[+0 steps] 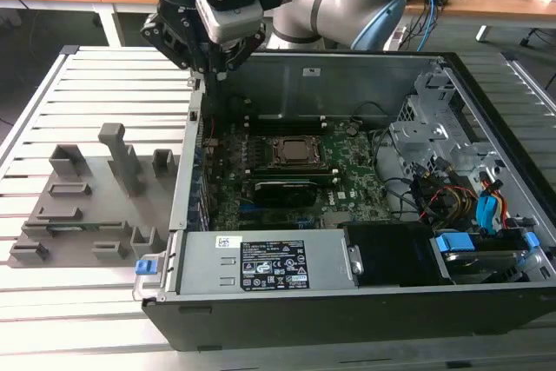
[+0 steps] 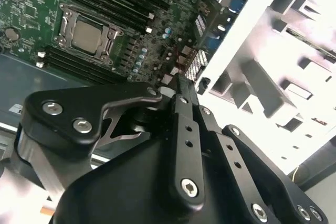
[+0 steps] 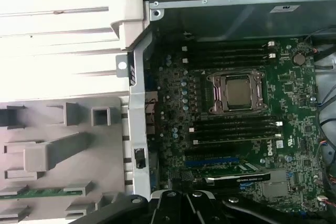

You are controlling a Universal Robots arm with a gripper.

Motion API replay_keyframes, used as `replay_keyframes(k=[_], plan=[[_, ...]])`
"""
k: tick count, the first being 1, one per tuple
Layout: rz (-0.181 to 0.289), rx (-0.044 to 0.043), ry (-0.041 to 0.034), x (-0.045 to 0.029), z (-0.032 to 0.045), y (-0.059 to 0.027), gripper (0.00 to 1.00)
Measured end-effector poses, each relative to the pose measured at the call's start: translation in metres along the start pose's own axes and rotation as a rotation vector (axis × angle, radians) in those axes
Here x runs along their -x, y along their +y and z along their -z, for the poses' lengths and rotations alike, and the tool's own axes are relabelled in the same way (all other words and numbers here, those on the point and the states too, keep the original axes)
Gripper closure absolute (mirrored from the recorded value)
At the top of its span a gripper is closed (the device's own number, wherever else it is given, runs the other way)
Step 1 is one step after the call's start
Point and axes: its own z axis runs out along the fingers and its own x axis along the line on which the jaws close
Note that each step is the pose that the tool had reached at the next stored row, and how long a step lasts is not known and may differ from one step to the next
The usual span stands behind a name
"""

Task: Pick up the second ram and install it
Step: 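Reach for the second ram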

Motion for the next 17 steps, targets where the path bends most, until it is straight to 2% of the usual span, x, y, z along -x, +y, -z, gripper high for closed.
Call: replay_keyframes(k=[1, 2, 3, 6, 7, 9, 13, 17], plan=[[0.000, 0.0000, -0.0002, -0.0031, 0.0001, -0.0002, 0.89], [0.000, 0.0000, -0.0005, -0.0114, 0.0003, -0.0009, 0.89], [0.000, 0.0000, -0.0006, -0.0150, 0.0004, -0.0011, 0.89], [0.000, 0.0001, -0.0007, -0.0212, 0.0006, -0.0016, 0.89], [0.000, 0.0000, -0.0007, -0.0267, 0.0008, -0.0020, 0.89], [0.000, 0.0000, -0.0007, -0.0305, 0.0009, -0.0023, 0.89], [0.000, 0.0000, -0.0010, -0.0438, 0.0013, -0.0033, 0.89], [0.000, 0.0001, -0.0018, -0.0709, 0.0020, -0.0053, 0.89]])
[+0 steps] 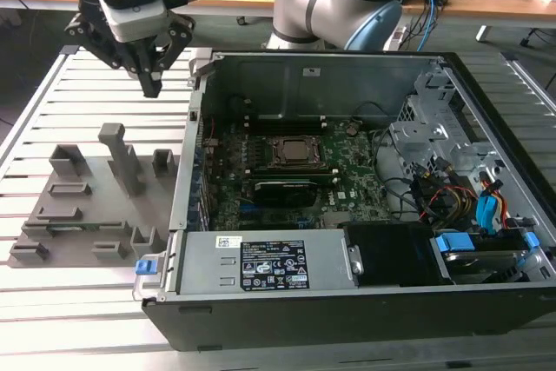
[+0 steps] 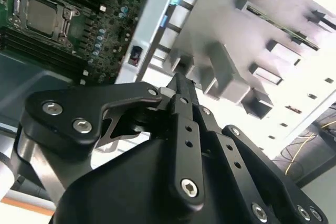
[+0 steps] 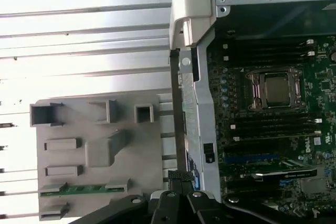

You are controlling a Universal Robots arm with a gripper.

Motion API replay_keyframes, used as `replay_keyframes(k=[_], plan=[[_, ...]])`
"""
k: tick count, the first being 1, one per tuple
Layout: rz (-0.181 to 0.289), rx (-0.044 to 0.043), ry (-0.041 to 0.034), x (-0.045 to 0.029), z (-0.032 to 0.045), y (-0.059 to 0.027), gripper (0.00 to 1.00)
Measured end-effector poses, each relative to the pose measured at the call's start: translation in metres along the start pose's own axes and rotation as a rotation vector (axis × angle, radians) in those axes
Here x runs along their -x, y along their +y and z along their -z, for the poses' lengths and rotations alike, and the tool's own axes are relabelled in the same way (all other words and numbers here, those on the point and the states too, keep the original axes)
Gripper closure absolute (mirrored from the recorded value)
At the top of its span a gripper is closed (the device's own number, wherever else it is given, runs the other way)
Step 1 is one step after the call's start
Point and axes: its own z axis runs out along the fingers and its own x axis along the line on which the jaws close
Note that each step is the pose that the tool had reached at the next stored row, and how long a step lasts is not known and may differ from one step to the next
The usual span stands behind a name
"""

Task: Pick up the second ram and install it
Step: 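Reach for the second ram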

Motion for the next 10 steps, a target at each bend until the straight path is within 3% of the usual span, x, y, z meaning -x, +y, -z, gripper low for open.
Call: replay_keyframes(k=[6, 8, 10], plan=[[0.000, 0.0001, -0.0002, -0.0335, 0.0007, -0.0025, 0.89], [0.000, 0.0000, -0.0002, -0.0377, 0.0009, -0.0028, 0.89], [0.000, 0.0000, -0.0002, -0.0500, 0.0012, -0.0037, 0.89]])
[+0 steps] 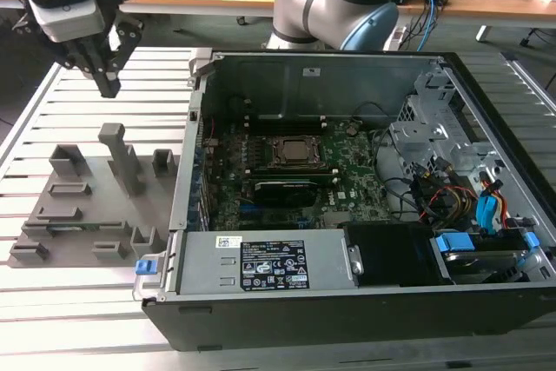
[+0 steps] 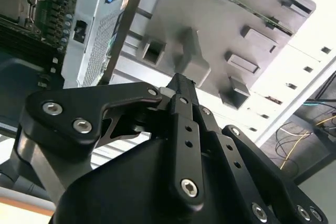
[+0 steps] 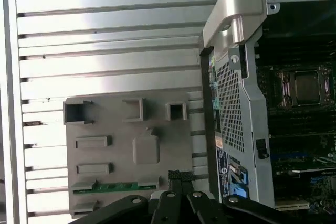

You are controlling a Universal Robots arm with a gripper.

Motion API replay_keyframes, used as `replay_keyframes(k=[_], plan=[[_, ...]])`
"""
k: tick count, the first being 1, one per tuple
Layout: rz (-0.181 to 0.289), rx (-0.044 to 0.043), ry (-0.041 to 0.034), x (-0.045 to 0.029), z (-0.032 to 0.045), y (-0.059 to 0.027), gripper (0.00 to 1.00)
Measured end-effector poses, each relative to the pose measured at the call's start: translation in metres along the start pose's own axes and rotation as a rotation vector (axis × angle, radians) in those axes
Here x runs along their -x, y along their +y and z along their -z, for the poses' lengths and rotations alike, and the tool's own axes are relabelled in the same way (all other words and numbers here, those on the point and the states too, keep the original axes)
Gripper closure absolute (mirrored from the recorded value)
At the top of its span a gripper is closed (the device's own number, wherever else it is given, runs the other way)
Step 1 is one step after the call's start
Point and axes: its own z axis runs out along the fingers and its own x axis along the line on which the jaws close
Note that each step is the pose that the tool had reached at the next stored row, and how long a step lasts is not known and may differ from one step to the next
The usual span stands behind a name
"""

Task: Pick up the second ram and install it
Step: 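Reach for the second ram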

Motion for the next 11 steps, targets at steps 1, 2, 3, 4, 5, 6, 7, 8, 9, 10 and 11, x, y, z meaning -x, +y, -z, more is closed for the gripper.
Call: replay_keyframes(k=[1, 2, 3, 4, 5, 6, 7, 8, 9, 10, 11], plan=[[0.000, 0.0001, 0.0000, -0.0050, 0.0001, -0.0004, 0.89], [0.000, 0.0001, -0.0001, -0.0091, 0.0002, -0.0007, 0.89], [0.000, 0.0000, 0.0000, -0.0141, 0.0004, -0.0010, 0.89], [0.000, 0.0001, -0.0001, -0.0203, 0.0005, -0.0015, 0.89], [0.000, 0.0001, -0.0001, -0.0251, 0.0007, -0.0019, 0.89], [0.000, 0.0001, -0.0001, -0.0290, 0.0008, -0.0022, 0.89], [0.000, 0.0000, -0.0001, -0.0321, 0.0009, -0.0024, 0.89], [0.000, 0.0001, -0.0002, -0.0387, 0.0010, -0.0029, 0.89], [0.000, 0.0001, -0.0003, -0.0456, 0.0012, -0.0034, 0.89], [0.000, 0.0001, -0.0003, -0.0516, 0.0012, -0.0038, 0.89], [0.000, 0.0000, -0.0002, -0.0545, 0.0013, -0.0041, 0.89]])
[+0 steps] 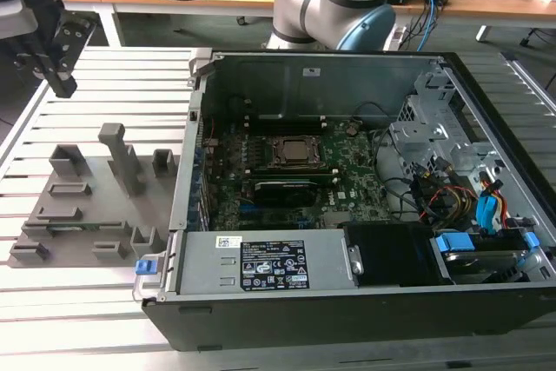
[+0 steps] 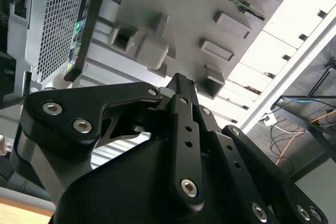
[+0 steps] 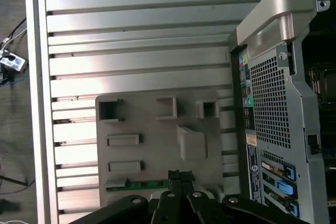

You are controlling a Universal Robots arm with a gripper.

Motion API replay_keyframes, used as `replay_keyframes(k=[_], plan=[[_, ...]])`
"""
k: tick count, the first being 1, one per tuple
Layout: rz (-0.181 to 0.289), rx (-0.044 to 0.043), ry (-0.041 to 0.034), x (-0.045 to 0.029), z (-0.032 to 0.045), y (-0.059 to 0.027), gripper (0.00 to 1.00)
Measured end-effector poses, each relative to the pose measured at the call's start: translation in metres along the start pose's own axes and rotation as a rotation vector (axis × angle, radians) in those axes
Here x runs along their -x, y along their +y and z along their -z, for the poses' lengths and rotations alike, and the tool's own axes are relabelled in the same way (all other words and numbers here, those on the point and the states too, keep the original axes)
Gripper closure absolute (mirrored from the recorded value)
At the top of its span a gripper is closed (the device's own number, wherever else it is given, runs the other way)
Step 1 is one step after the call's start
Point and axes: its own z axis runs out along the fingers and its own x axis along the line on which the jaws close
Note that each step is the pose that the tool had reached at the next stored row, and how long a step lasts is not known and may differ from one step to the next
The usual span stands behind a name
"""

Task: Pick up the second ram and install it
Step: 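Reach for the second ram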

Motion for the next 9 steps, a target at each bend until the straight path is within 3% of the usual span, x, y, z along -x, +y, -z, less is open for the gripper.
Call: replay_keyframes(k=[6, 8, 9], plan=[[0.000, 0.0001, -0.0002, -0.0114, -0.0004, -0.0009, 0.89], [0.001, -0.0154, -0.0012, -0.0121, -0.0004, -0.0014, 0.89], [0.003, -0.0157, 0.0012, -0.0123, -0.0005, -0.0014, 0.89]])
